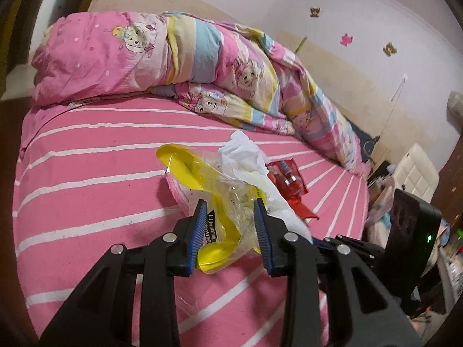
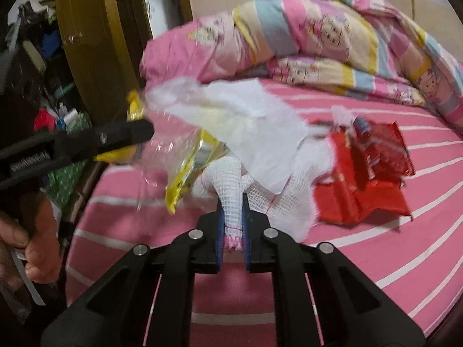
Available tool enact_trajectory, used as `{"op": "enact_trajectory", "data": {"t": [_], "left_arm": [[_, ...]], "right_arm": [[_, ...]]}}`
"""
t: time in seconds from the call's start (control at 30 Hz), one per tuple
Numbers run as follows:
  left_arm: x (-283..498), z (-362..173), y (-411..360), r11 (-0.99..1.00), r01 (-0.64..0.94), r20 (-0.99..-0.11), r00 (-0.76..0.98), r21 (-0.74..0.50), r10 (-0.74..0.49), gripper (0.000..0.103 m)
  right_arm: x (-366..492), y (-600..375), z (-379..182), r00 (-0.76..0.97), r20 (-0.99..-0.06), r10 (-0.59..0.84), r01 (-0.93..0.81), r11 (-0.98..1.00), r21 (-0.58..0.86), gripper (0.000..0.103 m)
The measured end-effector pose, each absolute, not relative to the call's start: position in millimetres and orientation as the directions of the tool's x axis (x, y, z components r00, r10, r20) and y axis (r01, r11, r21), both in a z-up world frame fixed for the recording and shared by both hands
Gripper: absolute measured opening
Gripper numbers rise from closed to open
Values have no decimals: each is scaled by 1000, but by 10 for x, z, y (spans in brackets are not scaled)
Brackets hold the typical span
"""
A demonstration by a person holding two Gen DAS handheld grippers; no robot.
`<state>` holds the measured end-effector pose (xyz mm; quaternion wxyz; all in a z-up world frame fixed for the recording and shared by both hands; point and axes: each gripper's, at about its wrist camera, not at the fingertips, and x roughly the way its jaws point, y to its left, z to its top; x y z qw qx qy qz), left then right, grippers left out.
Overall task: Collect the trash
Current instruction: 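Grasp the yellow plastic wrapper with the left tool while the right tool grasps the white mesh cloth, then lift the wrapper and cloth and carry both tools over the floor trash bin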
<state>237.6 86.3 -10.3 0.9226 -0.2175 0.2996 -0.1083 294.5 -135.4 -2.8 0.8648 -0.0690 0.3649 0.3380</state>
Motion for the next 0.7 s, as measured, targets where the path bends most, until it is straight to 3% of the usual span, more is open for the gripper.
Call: {"op": "enact_trajectory", "data": {"t": [0.23, 0.4, 0.7], "left_arm": [[2278, -33, 1024, 806, 67, -451, 800, -588, -396, 32], [2212, -9, 1146, 754, 53, -407, 816, -655, -411, 28], [1883, 131, 1090, 732, 73, -336, 854, -678, -396, 27]], "right_arm": [[3078, -1695, 224, 461, -569, 681, -605, 710, 360, 10], [3254, -2163, 336, 435, -435, 789, -480, 611, 629, 10], [3262, -2748, 561, 445, -232, 865, -411, 427, 806, 10]]}}
